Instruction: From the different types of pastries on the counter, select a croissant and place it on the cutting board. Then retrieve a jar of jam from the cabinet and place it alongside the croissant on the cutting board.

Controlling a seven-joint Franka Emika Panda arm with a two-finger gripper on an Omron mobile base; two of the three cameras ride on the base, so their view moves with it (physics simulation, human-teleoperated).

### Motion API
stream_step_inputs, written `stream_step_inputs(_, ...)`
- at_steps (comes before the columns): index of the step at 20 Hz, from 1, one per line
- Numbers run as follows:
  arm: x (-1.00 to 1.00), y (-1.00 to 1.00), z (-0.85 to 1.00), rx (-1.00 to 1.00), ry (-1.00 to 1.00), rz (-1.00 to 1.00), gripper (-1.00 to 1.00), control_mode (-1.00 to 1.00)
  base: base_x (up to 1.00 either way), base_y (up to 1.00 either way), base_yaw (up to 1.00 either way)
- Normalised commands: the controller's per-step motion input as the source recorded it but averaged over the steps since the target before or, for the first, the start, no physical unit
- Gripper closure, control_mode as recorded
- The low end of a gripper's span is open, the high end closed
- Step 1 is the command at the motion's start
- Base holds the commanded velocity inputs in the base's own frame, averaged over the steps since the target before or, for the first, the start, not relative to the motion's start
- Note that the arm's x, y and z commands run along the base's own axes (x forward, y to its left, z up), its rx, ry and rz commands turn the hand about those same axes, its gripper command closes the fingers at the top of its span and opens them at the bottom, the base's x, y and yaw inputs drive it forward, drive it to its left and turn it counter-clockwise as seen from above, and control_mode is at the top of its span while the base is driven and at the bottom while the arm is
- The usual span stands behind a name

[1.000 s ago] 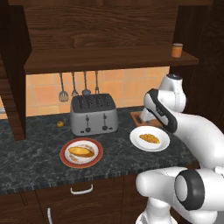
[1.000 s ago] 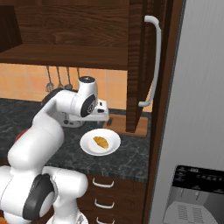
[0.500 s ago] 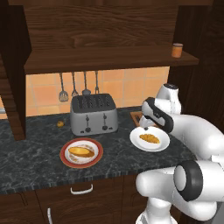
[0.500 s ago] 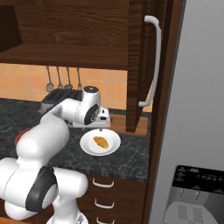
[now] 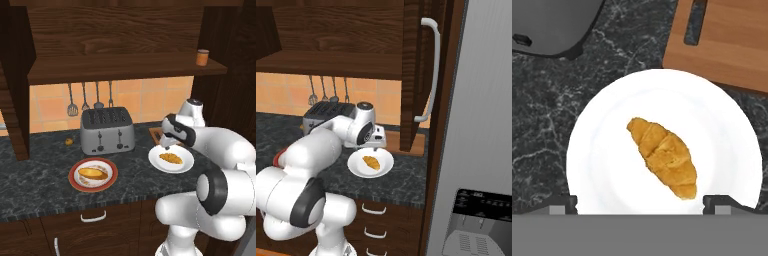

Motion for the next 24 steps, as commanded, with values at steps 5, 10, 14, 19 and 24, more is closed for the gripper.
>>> stream_step_inputs(5, 0.06, 0.0, -0.34, 0.0, 0.0, 0.0, -1.0, -1.0, 0.0, 0.0, 0.0)
stream_step_inputs(10, 0.12, 0.0, -0.32, 0.0, 0.0, 0.0, -1.0, -1.0, 0.0, 0.0, 0.0)
stream_step_inputs(14, 0.17, -0.02, -0.27, 0.0, 0.0, 0.0, -1.0, -1.0, 0.0, 0.0, 0.0)
stream_step_inputs(19, 0.17, -0.06, -0.2, 0.0, 0.0, 0.0, -1.0, -1.0, 0.0, 0.0, 0.0)
stream_step_inputs(24, 0.07, -0.04, -0.16, 0.0, 0.0, 0.0, -1.0, -1.0, 0.0, 0.0, 0.0)
